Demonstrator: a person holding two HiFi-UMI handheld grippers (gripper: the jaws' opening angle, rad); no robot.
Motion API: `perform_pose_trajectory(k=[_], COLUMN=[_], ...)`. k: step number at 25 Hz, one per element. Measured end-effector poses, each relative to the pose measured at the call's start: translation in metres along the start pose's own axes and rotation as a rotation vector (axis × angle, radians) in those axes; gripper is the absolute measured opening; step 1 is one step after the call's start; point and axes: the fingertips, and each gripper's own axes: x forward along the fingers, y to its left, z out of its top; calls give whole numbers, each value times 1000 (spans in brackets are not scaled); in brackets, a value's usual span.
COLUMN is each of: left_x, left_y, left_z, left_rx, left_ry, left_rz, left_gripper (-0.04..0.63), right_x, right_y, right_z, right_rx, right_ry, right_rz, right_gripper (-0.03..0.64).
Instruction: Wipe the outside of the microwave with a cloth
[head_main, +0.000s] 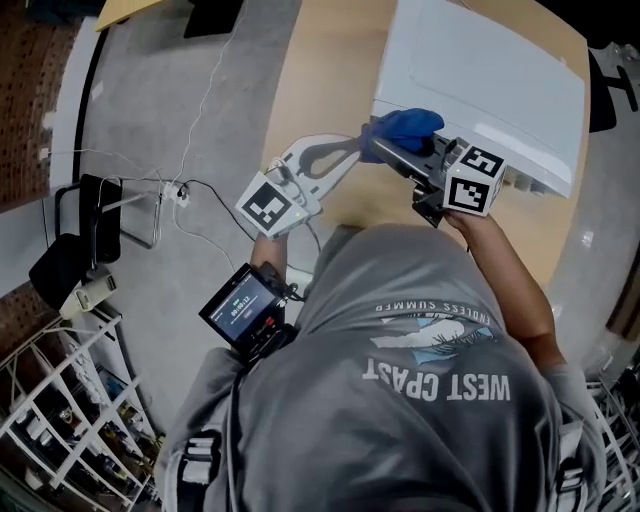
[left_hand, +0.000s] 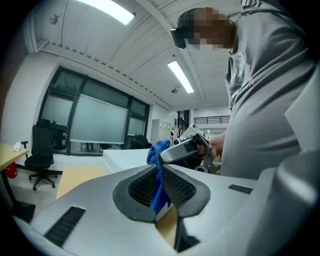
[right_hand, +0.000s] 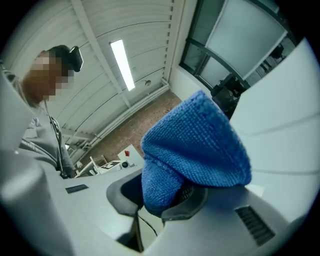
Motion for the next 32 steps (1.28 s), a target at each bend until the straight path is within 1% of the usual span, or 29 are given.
perform_pose_trajectory(k=[1, 2, 3, 4, 6, 9, 11, 13, 15, 18, 20, 21, 23, 27, 32], left_x=[2, 4, 7, 10, 18, 31, 43, 57, 70, 79, 80, 81, 83, 91, 98], left_y=[-1, -1, -1, -1, -6, -19, -24, -28, -35, -44, -45, -44, -44, -52, -59], left_z=[3, 7, 13, 20, 34, 48, 52, 52, 51, 57, 66, 69, 72, 73, 73], left_rx=[-2, -10, -17, -18, 0, 66, 133, 213, 300, 374, 394, 397, 396, 392, 397], left_ry=[-10, -26, -46, -69, -106, -111, -91, -70, -60, -62, -70, -76, -85, -106, -111], left_rz=[-4, -7, -12, -22, -52, -105, -135, -158, -176, -184, -188, -188, -183, -172, -161], left_gripper=[28, 59, 130, 170, 230, 303, 324, 329, 328, 328, 327, 324, 294, 279, 276], right_x=[-2, -4, -6, -9, -16, -22, -21, -21, -25, -28, -26, -26, -28, -41, -52], right_y=[7, 12, 16, 19, 27, 42, 50, 52, 51, 53, 58, 60, 62, 62, 62], right_z=[8, 16, 22, 29, 39, 48, 52, 53, 49, 46, 49, 51, 52, 51, 51], right_rx=[-36, -76, -118, -158, -227, -294, -315, -336, -361, -387, -402, -411, -433, -478, -533], right_ry=[1, 11, 26, 42, 69, 97, 111, 142, 176, 209, 222, 229, 240, 242, 246], right_rz=[-1, -5, -13, -22, -34, -29, -12, -13, -34, -57, -69, -77, -97, -140, -202], right_gripper=[72, 72, 72, 72, 72, 72, 72, 72, 73, 74, 78, 90, 117, 121, 129])
